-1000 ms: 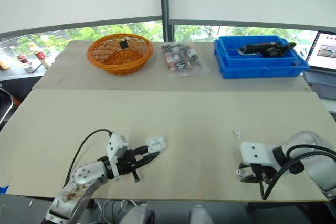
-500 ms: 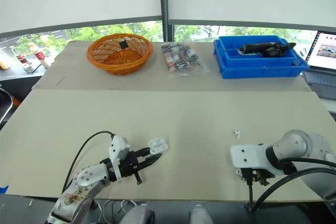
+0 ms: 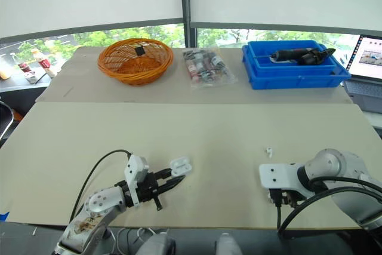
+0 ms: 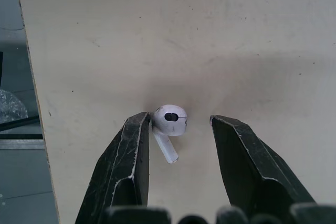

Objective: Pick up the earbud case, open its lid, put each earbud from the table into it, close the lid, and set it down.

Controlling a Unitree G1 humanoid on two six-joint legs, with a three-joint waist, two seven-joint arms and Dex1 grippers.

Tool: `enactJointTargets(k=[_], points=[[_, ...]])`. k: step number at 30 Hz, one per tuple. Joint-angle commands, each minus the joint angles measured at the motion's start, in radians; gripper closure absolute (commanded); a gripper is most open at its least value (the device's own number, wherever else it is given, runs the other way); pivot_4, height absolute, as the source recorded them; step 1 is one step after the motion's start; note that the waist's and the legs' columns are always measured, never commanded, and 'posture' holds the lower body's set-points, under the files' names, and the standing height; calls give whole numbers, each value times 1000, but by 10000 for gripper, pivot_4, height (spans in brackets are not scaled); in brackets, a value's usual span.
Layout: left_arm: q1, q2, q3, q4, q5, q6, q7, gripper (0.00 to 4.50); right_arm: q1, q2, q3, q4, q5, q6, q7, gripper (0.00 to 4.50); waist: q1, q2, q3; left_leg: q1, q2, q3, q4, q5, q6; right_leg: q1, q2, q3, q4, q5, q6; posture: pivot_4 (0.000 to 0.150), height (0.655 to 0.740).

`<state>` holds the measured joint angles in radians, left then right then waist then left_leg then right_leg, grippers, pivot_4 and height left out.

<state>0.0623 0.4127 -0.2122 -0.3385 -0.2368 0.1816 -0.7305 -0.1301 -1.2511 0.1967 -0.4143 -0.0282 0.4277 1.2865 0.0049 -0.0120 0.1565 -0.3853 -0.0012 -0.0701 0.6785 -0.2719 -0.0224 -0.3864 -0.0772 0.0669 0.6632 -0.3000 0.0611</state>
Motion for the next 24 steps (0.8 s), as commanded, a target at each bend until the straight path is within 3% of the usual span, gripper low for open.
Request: enactJointTargets(k=[1,24], points=[[-2,-3,0,-31,-10,-2,3,38966,-7,5,13,3,-9,-7,11,24270,0,0,0,0,0,0,0,0,0,0,0,0,0,0,0,1500,7400],[-8,-7,-3,-22,-10,-1,3,38966,-6,10,7,-58,0,18,22,24270,-2,0,0,0,0,0,0,0,0,0,0,0,0,0,0,1500,7400]])
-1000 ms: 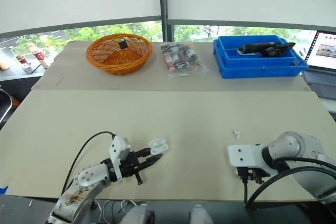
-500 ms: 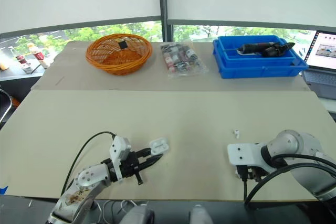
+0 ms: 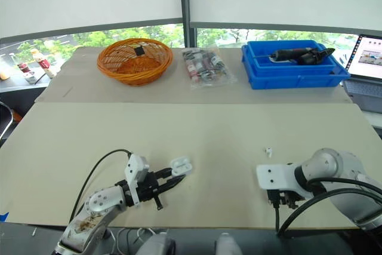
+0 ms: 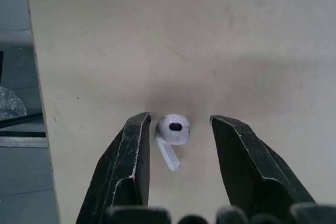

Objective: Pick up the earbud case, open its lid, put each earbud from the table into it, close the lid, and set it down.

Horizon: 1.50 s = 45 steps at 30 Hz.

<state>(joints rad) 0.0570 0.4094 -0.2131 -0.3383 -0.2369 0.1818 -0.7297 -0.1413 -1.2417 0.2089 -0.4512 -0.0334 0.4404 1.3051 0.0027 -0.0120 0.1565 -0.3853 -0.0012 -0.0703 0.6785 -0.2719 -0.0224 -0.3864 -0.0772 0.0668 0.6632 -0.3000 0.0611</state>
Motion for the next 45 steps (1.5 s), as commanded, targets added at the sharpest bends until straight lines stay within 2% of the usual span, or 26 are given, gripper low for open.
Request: enactJointTargets(k=[1,17,18,20,21,22,30,35,38,41,45], points=[[-2,-4,-2,-22,-10,-2,2,38966,8,-2,-3,-17,3,1,5,24270,0,0,0,0,0,0,0,0,0,0,0,0,0,0,0,1500,7400],[-5,-2,0,-20,-10,-2,0,38966,34,-12,-6,24,-10,-6,-2,24270,6,0,0,0,0,0,0,0,0,1,0,0,0,0,0,1500,7400],[-5,-3,0,-18,-10,-3,0,38966,34,-11,-7,23,-9,-5,-1,29613,6,0,0,0,0,0,0,0,0,1,0,0,0,0,0,1500,7400],[-8,-3,0,-17,-10,-3,0,38966,31,-10,-10,25,-8,-3,0,36428,5,-1,0,0,0,0,0,0,0,1,0,0,0,0,0,1500,7400],[-10,-4,0,-16,-10,-3,0,38966,29,-9,-11,27,-8,-4,1,39583,4,-1,0,1,0,0,0,0,0,1,0,0,0,0,0,1500,7400],[-10,-4,0,-15,-10,-3,0,38966,28,-9,-11,28,-8,-4,1,40914,4,-1,0,1,0,0,0,0,0,1,0,0,0,0,0,1500,7400],[-14,-6,0,-11,-9,-4,2,38966,2,7,-24,19,19,4,3,41515,4,-1,0,1,0,0,0,0,0,1,0,0,0,0,0,1500,7400],[-25,-18,11,-9,-17,-13,6,38966,-70,46,-82,-29,135,102,13,41515,1,-1,0,0,0,0,0,0,0,0,0,0,0,0,0,1500,7400],[-45,-34,20,-1,-26,-19,8,38966,-140,105,-107,-56,214,203,-17,41516,0,-1,0,0,0,-1,0,0,0,0,0,0,0,0,0,1500,7400],[-86,-60,30,12,-32,-30,17,38966,-220,220,-146,-85,328,343,-88,41516,0,-1,0,0,0,-1,0,0,0,0,0,0,0,0,0,1500,7400],[-152,-115,48,27,-46,-37,46,38966,-344,542,-269,-118,529,528,-315,41516,0,-2,1,-1,0,-3,1,0,0,0,0,-1,1,0,0,1500,7400]])
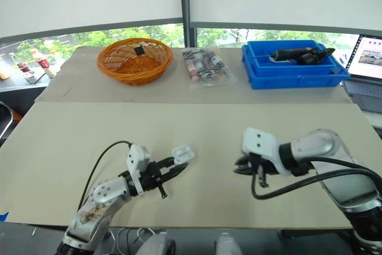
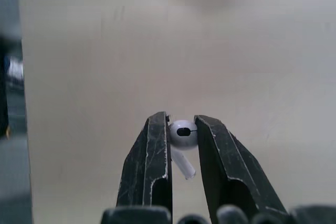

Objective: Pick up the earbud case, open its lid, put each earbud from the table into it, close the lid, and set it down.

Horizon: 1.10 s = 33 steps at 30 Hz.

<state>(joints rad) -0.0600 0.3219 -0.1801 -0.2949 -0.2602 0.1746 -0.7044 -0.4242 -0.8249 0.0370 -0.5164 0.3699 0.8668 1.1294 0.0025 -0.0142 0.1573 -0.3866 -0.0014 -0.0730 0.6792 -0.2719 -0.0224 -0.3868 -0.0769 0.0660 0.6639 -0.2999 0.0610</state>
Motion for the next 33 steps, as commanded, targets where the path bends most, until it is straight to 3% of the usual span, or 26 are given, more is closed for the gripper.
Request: enactJointTargets(k=[1,6,10,19,33], points=[[-51,-44,18,-16,-28,-25,33,38966,-84,223,-130,-59,159,127,-219,41516,0,0,0,-1,0,-1,0,0,0,-1,0,0,1,0,0,1500,7400],[-109,-93,25,-13,-44,5,68,38966,-88,558,-197,-77,237,82,-486,41516,1,0,0,-2,-1,-5,0,0,0,-3,-1,-1,1,0,0,1500,7400],[-140,-113,30,-11,-52,31,88,38966,-42,709,-186,-87,309,78,-601,41516,-4,1,0,-2,-1,-5,0,1,-1,-3,-1,0,2,0,0,1500,7400],[-157,-124,46,-25,-80,66,117,38966,85,735,-73,-86,248,-77,-681,41516,-25,1,-1,-1,-1,-6,-1,1,-1,-4,0,0,3,0,0,1500,7400],[-164,-122,45,-24,-79,64,111,38966,149,679,24,-43,171,-212,-705,41516,-24,1,0,-1,-1,-6,-2,1,-1,-3,0,0,2,0,0,1500,7400]])
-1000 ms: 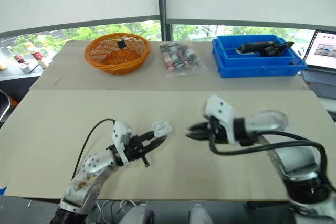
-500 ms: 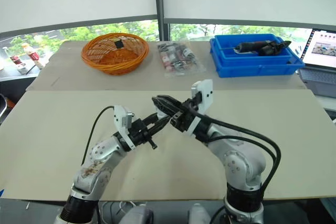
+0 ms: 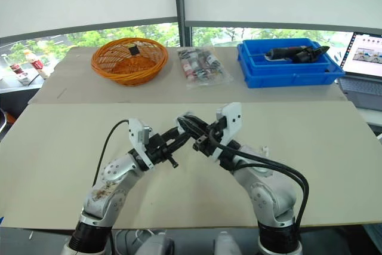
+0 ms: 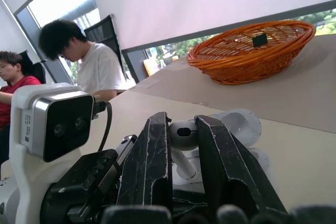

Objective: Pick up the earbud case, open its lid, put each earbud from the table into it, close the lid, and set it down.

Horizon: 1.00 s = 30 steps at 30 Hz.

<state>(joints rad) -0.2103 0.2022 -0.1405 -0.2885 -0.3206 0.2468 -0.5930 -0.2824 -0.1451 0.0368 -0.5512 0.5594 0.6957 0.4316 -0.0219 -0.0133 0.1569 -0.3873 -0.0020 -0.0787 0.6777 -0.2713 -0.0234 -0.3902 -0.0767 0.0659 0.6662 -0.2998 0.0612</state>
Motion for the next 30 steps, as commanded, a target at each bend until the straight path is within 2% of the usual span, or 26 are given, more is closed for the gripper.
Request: enactJointTargets(k=[1,16,18,24,30], points=[[-14,-3,5,-32,-18,-9,0,38966,11,0,35,-3,-28,-50,-11,41516,0,0,0,0,0,0,0,0,0,0,0,0,0,0,0,1500,7400],[-17,-5,-5,-27,-2,-25,5,38966,68,-10,106,4,-76,-74,-49,41516,1,0,0,0,0,0,0,0,0,0,0,0,-1,0,0,1500,7400],[-17,-2,-5,-25,0,-29,4,38966,69,-11,92,3,-80,-89,-57,31087,1,0,0,0,0,0,0,0,0,0,0,0,-1,0,0,1500,7400],[-9,8,-5,-26,0,-32,7,38966,63,-42,37,-55,-45,-76,-66,10855,5,0,0,0,0,0,0,0,0,0,0,0,-1,0,0,1500,7400],[0,11,-7,-20,3,-39,10,38966,89,-158,-48,-152,40,-33,-24,10347,6,0,0,0,0,0,0,0,0,0,0,0,-1,0,0,1500,7400]])
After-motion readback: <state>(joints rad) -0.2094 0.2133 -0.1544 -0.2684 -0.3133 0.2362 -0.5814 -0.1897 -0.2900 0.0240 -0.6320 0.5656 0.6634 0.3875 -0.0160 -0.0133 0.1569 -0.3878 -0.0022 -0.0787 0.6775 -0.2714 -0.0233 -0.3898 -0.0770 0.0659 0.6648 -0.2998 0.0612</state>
